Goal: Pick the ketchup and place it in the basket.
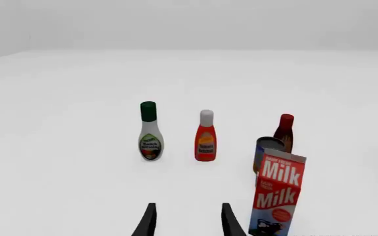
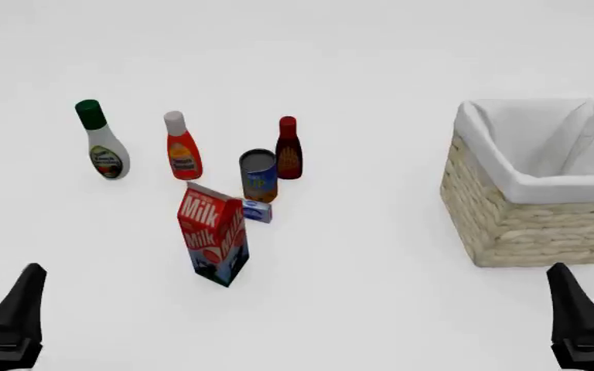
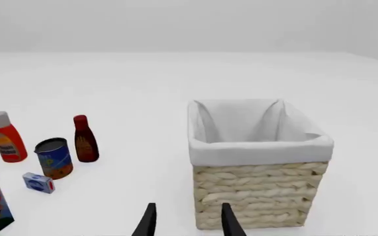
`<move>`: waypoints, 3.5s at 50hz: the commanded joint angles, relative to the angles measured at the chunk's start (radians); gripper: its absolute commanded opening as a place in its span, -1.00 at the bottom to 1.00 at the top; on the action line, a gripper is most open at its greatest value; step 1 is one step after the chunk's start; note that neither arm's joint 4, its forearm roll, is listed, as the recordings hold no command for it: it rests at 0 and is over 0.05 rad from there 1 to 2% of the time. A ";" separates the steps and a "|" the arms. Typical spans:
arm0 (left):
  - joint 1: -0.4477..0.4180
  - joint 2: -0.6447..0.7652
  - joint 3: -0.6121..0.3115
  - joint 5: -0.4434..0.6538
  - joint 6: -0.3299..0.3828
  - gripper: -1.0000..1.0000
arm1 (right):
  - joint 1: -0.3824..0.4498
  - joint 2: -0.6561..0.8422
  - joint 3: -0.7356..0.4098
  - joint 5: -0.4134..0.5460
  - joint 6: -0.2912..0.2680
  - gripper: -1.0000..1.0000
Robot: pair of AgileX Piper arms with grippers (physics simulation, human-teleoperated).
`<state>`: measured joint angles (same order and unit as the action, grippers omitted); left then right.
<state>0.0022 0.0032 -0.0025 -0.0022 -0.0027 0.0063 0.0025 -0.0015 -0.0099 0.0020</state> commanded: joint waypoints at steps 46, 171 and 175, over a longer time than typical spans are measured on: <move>-0.086 1.086 -0.706 -0.021 -0.015 1.00 | -0.002 0.090 0.001 -0.044 -0.039 1.00; -0.077 2.049 -1.736 0.337 0.081 1.00 | -0.016 0.434 0.001 -0.311 -0.025 1.00; -0.078 2.060 -1.737 0.333 0.077 1.00 | -0.016 0.444 0.001 -0.319 -0.026 1.00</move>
<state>-0.0713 2.0311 -1.7275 0.3396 0.0832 -0.0092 0.4206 -0.0005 -0.3085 -0.0225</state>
